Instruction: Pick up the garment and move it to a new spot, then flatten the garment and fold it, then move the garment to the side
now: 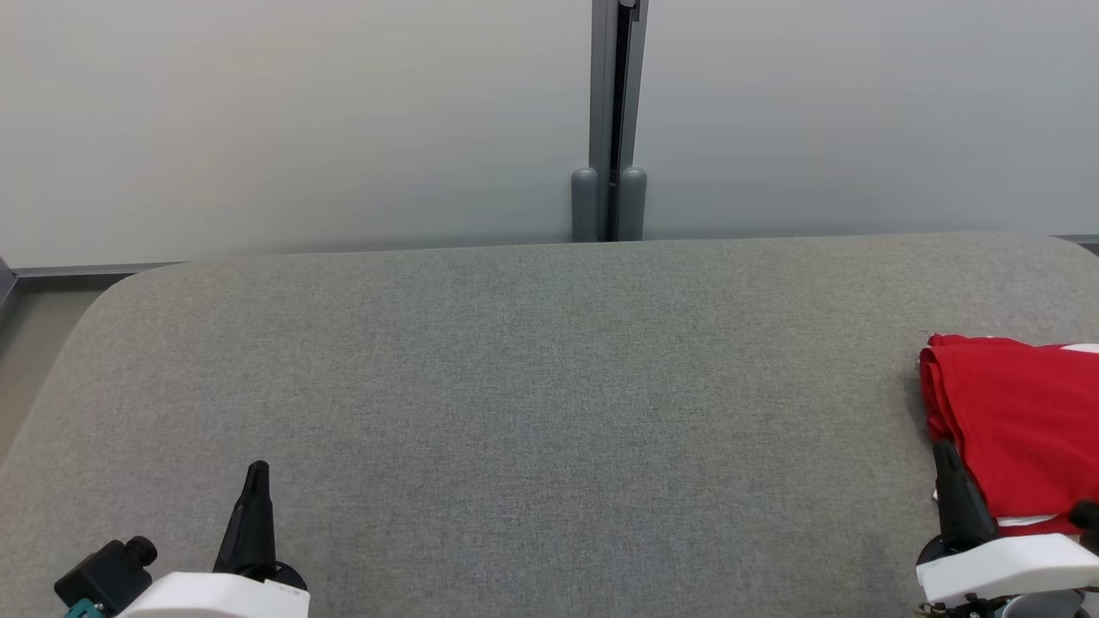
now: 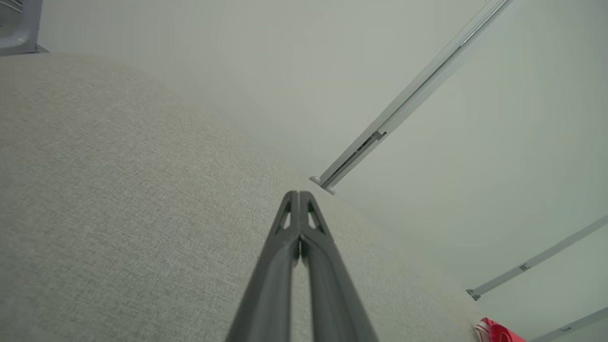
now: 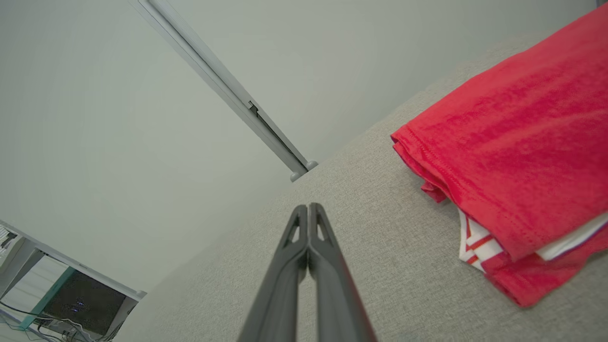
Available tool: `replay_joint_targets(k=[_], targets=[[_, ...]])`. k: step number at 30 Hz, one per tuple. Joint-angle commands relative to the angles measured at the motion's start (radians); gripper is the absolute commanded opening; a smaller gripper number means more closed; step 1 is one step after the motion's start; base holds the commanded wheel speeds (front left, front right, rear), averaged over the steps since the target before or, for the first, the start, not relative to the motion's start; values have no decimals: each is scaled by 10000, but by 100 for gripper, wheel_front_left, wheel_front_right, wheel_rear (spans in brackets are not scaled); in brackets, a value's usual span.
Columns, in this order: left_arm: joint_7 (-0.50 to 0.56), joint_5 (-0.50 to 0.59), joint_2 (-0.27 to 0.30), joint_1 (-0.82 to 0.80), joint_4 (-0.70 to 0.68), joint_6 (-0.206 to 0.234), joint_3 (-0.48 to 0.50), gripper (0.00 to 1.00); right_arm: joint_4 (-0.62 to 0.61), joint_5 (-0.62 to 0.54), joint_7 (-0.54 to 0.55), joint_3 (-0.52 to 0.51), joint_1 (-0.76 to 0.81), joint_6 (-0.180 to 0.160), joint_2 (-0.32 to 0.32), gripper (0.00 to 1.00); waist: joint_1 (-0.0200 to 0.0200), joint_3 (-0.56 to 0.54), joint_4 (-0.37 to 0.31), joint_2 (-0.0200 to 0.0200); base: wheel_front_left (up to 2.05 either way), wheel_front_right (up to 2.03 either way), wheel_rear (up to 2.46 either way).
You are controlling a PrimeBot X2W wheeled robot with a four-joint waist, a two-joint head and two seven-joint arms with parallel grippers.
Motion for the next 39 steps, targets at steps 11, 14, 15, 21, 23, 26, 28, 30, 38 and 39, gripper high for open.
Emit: replay_joint_targets(k=[11, 14, 15, 21, 23, 26, 28, 30, 38, 39], targets=[[406, -1580, 44, -554, -154, -55, 214, 0, -82, 1504, 427, -276, -418, 1, 40, 0, 0, 56, -30, -1, 0, 0, 0], [506, -1937, 40, -585, -153, -57, 249, 0, -75, 1845, 527, -327, -458, 1, 65, 0, 0, 72, -38, -1, 0, 0, 0], [533, -2056, 39, -599, -150, -58, 262, 0, -73, 1954, 553, -344, -472, 1, 73, 0, 0, 77, -40, -1, 0, 0, 0], [719, -2718, 31, -703, -148, -69, 334, 0, -59, 2589, 747, -444, -525, 1, 116, 0, 0, 107, -56, -1, 0, 0, 0], [779, -2925, 28, -727, -146, -69, 357, 0, -54, 2798, 804, -477, -550, 1, 128, 0, 0, 117, -62, -1, 0, 0, 0], [865, -3250, 25, -757, -144, -74, 388, 0, -48, 3100, 887, -524, -574, 2, 149, 0, 0, 132, -70, -1, 0, 0, 0], [926, -3442, 23, -791, -142, -77, 409, 0, -43, 3294, 947, -553, -583, 2, 160, 0, 0, 142, -75, -1, 0, 0, 0], [987, -3647, 20, -826, -142, -81, 427, 0, -38, 3487, 1000, -579, -608, 2, 172, 0, 0, 152, -80, -1, 0, 0, 0], [1202, -4411, 11, -921, -138, -94, 509, 0, -20, 4220, 1217, -691, -670, 2, 225, 0, 0, 192, -102, -1, 0, 0, 0], [1226, -4509, 10, -930, -137, -96, 518, 0, -18, 4306, 1251, -705, -678, 2, 233, 0, 0, 197, -104, -1, 0, 0, 0]])
